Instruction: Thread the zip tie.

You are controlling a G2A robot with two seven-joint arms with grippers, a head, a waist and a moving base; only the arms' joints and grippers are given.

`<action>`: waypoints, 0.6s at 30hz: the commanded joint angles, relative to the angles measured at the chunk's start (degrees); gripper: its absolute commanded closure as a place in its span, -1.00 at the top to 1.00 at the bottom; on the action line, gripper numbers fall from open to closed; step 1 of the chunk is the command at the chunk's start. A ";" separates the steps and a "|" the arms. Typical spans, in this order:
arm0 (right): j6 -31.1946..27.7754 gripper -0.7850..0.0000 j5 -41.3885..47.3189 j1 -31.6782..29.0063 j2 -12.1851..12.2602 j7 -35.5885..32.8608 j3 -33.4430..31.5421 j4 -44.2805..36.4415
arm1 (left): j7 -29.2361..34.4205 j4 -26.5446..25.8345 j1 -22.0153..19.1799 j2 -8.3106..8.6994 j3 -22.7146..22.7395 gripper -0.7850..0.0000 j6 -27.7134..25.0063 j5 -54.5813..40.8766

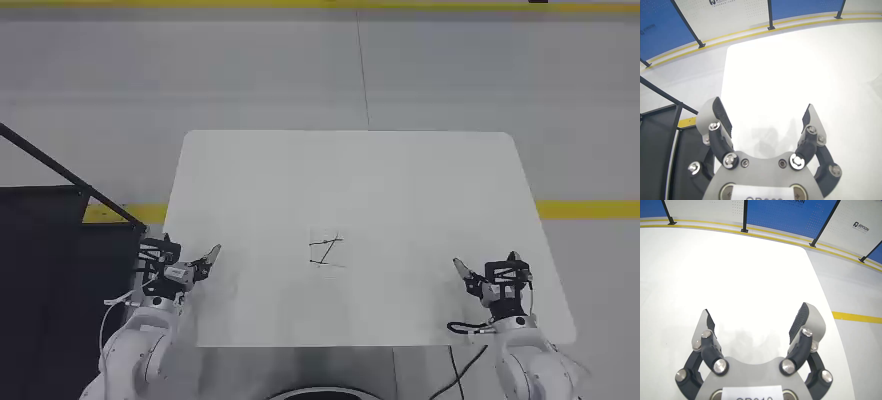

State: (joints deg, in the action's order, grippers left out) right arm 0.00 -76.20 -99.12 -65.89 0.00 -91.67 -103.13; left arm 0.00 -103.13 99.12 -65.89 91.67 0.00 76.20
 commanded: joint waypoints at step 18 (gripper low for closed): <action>0.00 1.00 0.00 0.00 0.00 0.00 0.00 0.00 | 1.36 0.13 -0.62 -0.03 0.52 1.00 -2.83 -3.07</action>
State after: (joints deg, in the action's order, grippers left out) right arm 0.00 -76.20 -99.12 -65.89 0.00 -91.67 -103.13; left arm 0.85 -102.99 98.69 -65.93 91.97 -1.65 74.30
